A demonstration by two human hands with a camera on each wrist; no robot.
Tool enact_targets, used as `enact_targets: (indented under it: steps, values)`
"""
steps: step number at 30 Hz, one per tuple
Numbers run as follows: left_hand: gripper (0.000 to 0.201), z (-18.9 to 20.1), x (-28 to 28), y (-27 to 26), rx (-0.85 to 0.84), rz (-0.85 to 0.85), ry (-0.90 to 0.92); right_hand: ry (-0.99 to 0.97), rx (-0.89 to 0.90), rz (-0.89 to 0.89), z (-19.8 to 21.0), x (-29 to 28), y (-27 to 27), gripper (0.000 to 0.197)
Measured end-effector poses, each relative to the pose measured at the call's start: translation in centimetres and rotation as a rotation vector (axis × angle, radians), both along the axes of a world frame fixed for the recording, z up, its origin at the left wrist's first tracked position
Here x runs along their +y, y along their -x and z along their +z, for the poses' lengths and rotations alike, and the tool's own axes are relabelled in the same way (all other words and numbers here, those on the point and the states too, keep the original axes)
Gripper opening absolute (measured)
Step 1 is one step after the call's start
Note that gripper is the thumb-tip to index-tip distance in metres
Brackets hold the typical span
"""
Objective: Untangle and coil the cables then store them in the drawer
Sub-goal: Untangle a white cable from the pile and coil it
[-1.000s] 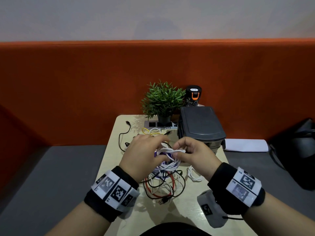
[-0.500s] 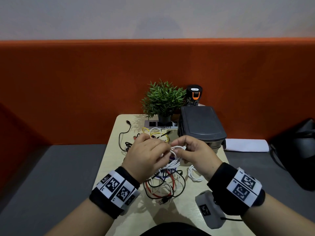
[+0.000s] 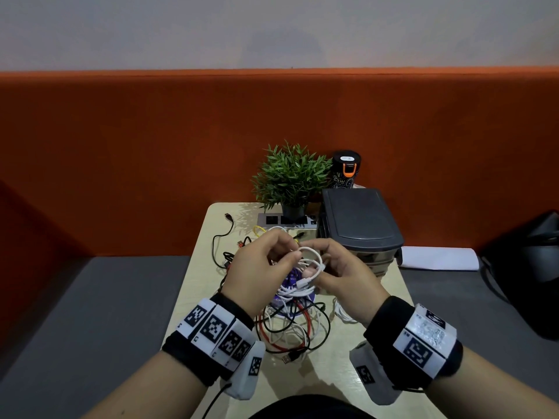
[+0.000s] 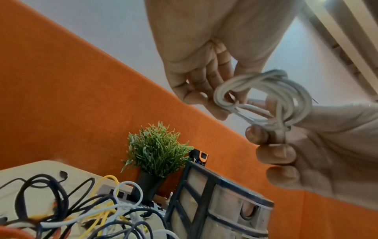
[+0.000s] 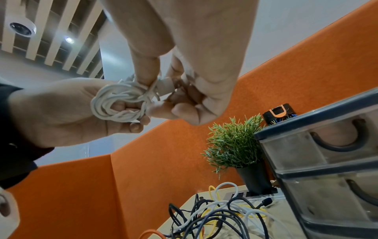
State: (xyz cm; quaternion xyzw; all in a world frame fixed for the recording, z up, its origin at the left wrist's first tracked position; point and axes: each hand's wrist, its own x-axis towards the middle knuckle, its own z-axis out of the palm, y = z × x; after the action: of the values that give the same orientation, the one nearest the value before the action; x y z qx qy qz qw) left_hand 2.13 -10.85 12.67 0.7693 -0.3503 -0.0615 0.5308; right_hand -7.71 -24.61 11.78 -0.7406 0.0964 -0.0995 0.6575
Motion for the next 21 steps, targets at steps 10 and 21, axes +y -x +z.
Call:
enact_targets:
  steps: [10,21]
  values:
    - [0.011,-0.6,0.4,0.4,0.03,-0.015,0.037,-0.138,-0.037,-0.085,1.1,0.3,0.4,0.027]
    - [0.023,-0.7,0.7,-0.1,0.009,-0.041,0.098,-0.267,-0.039,-0.078,1.4,-1.4,0.9,0.027]
